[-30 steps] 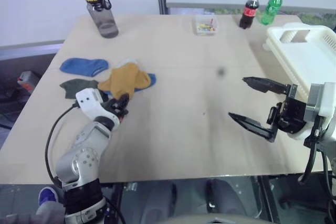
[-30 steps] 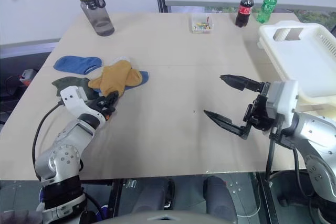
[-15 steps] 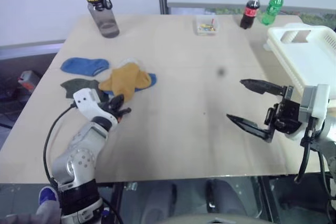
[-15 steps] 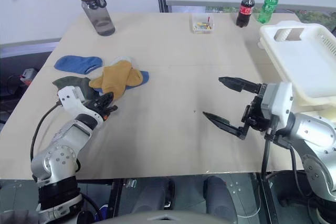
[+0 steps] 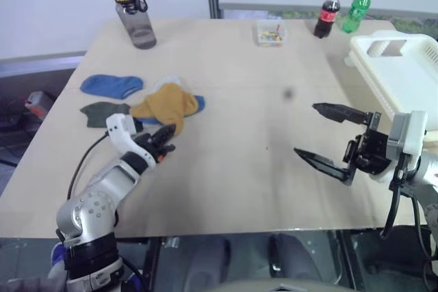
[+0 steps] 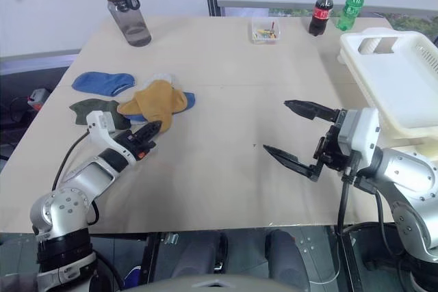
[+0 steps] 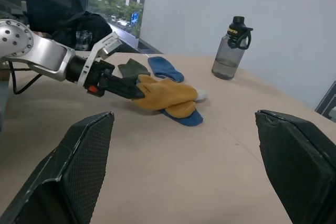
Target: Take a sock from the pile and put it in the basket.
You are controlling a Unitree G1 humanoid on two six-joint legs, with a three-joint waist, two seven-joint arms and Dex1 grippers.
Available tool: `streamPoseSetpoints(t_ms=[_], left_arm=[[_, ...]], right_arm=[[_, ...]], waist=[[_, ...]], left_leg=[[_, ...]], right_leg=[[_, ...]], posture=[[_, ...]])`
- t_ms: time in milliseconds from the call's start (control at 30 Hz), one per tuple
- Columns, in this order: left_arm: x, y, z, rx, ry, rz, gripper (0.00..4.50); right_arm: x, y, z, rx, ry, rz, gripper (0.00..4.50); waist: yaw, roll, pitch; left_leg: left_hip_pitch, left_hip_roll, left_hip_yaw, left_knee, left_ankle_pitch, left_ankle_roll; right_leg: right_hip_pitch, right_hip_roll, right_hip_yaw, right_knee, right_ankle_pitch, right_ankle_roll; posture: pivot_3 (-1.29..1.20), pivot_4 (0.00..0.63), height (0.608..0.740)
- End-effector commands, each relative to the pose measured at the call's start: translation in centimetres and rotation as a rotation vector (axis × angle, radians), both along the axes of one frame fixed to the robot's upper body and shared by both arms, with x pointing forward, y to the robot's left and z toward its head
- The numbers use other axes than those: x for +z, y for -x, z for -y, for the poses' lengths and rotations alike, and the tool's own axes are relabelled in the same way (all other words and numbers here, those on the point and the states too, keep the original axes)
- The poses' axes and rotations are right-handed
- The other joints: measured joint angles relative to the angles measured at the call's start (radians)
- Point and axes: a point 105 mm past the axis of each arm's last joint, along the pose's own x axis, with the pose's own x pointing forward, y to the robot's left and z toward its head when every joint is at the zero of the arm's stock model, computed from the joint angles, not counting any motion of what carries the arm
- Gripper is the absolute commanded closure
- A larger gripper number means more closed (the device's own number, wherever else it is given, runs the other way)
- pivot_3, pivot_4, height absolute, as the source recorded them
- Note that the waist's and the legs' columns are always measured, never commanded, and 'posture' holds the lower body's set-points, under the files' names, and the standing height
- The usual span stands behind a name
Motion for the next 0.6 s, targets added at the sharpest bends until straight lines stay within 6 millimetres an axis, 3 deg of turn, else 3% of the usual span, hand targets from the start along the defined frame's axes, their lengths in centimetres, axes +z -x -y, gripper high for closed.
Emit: streamPoseSetpoints(t_ms=[33, 100, 300, 600], left_arm=[[1.5, 1.0, 2.7, -0.220, 0.041, 0.029, 4.41], [1.8, 1.9, 4.3, -0.356, 0.050, 0.018, 4.41], [2.0, 2.5, 6.1, -0.545, 0.055, -0.020, 4.41], [0.6, 4.0, 11.3, -0.939, 0.014, -0.138, 4.41]], right_arm=[[0.7, 0.5, -0.2, 0.002, -0.008, 0.047, 0.00], [0.6, 0.5, -0.2, 0.000, -0.006, 0.049, 0.00], [0.5, 0.4, -0.2, -0.011, -0.005, 0.051, 0.00], [0.1, 0.4, 0.0, -0.036, -0.004, 0.044, 0.00]], waist=[[0.000, 0.000, 0.000], [0.000, 0.000, 0.000], [0.000, 0.001, 0.000], [0.001, 0.001, 0.000]], left_leg=[[0.000, 0.000, 0.000, 0.000, 0.000, 0.000], [0.000, 0.000, 0.000, 0.000, 0.000, 0.000], [0.000, 0.000, 0.000, 0.000, 0.000, 0.000], [0.000, -0.001, 0.000, 0.000, 0.000, 0.000]], right_leg=[[0.000, 0.000, 0.000, 0.000, 0.000, 0.000], [0.000, 0.000, 0.000, 0.000, 0.000, 0.000], [0.000, 0.000, 0.000, 0.000, 0.000, 0.000], [0.000, 0.001, 0.000, 0.000, 0.000, 0.000]], posture=[[0.00, 0.150, 0.740], [0.00, 0.150, 0.740], [0.00, 0.150, 0.740], [0.00, 0.150, 0.740]])
